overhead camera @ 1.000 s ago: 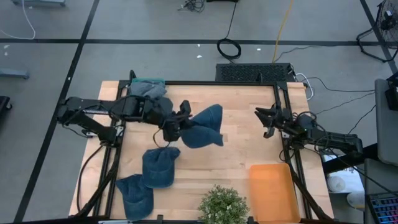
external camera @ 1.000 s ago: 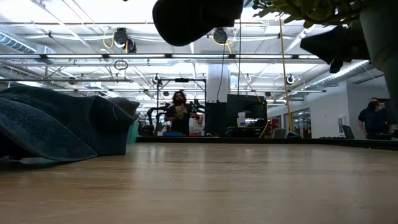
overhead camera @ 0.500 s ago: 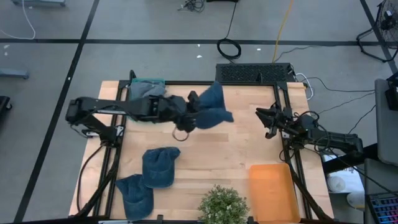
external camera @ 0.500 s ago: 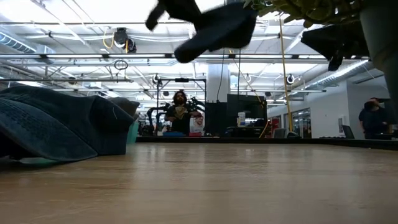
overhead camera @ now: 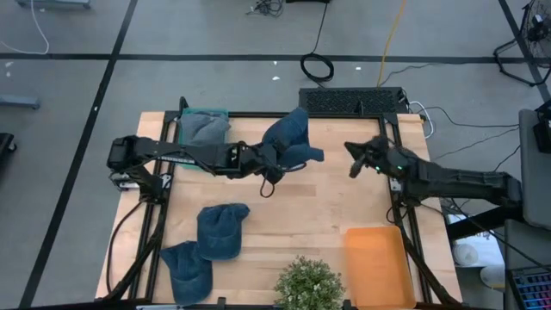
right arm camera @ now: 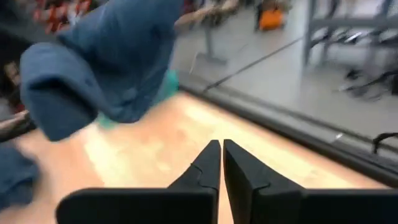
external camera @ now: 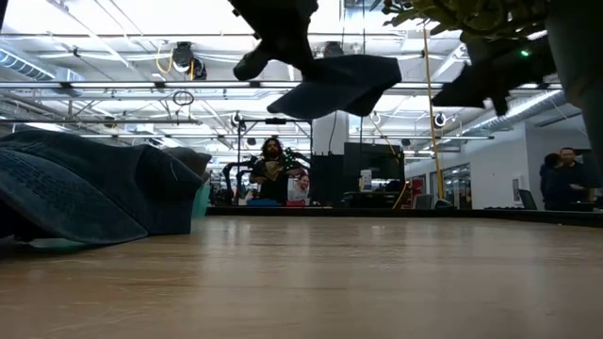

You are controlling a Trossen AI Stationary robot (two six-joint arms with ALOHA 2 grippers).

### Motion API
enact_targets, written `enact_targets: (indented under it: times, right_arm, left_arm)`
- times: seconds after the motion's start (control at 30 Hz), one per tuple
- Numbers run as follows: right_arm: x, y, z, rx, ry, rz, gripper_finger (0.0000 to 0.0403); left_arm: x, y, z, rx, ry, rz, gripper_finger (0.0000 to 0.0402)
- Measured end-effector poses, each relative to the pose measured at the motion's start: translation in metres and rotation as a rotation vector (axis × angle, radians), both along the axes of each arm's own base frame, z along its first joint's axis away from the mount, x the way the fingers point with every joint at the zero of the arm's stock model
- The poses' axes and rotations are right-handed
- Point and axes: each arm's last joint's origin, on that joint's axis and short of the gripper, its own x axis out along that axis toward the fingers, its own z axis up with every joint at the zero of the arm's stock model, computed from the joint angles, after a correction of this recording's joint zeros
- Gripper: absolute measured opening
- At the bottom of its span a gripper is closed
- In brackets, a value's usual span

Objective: Pick & Place hat
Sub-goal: Put the top blue cap into the orange bin

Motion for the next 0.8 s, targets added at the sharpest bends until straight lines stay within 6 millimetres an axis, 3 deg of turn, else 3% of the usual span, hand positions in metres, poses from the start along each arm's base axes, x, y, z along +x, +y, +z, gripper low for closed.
enact_targets:
  times: [0.17,0.37,0.6,0.8]
  right_arm:
    - [0.027,-0.023,0.028,0.095,0.04,0.125,0.0022]
    - [0.047,-0.054,0.045,0.26,-0.102,0.329,0.0121]
    - [0.058,-0.08,0.046,0.373,-0.277,0.495,0.0249]
    - [0.077,-0.093,0.031,0.449,-0.322,0.62,0.0291]
  left_arm:
    - [0.001,-0.02,0.003,0.067,0.003,-0.039,0.0004]
    - [-0.002,-0.042,0.007,0.26,0.055,0.019,0.0004]
    - [-0.008,-0.06,0.017,0.365,0.06,0.05,0.0005]
    - [-0.01,-0.079,0.029,0.399,-0.012,0.005,0.0009]
